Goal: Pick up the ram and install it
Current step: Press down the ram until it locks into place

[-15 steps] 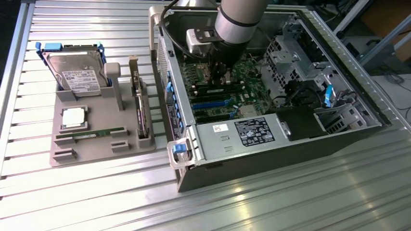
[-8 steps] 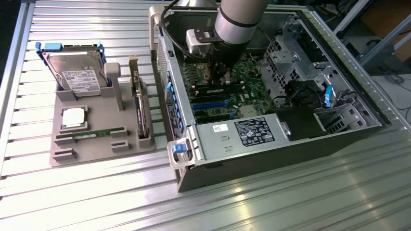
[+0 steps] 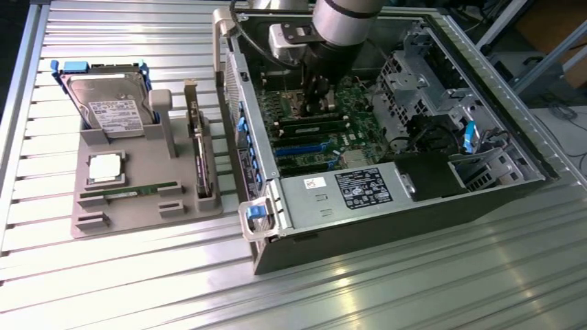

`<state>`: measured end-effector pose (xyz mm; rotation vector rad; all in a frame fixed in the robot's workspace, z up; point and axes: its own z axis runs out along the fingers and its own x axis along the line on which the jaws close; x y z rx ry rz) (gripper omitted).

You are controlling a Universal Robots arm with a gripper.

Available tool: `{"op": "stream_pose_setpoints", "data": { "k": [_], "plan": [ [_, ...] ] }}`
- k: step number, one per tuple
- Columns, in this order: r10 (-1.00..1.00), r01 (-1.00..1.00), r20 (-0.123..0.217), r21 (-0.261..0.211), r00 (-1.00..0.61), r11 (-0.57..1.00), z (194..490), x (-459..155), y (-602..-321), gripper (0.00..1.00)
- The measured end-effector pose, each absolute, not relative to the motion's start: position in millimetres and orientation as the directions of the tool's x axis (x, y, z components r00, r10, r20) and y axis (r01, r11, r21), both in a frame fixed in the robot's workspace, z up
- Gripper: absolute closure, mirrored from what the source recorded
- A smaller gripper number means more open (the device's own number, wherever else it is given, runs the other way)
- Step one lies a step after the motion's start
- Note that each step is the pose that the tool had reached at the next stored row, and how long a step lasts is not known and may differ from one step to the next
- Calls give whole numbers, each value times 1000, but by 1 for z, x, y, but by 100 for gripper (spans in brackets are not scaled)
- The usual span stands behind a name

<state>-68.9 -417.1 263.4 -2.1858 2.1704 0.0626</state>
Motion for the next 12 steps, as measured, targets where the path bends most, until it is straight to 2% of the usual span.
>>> {"op": "stream_pose_setpoints", "data": {
  "k": [2, 12],
  "plan": [
    [-997, -1000, -71, -14, 8, -7, 278, -69, -417, 89],
    [-997, -1000, -72, -13, 7, -7, 278, -37, -417, 89]
  ]
}}
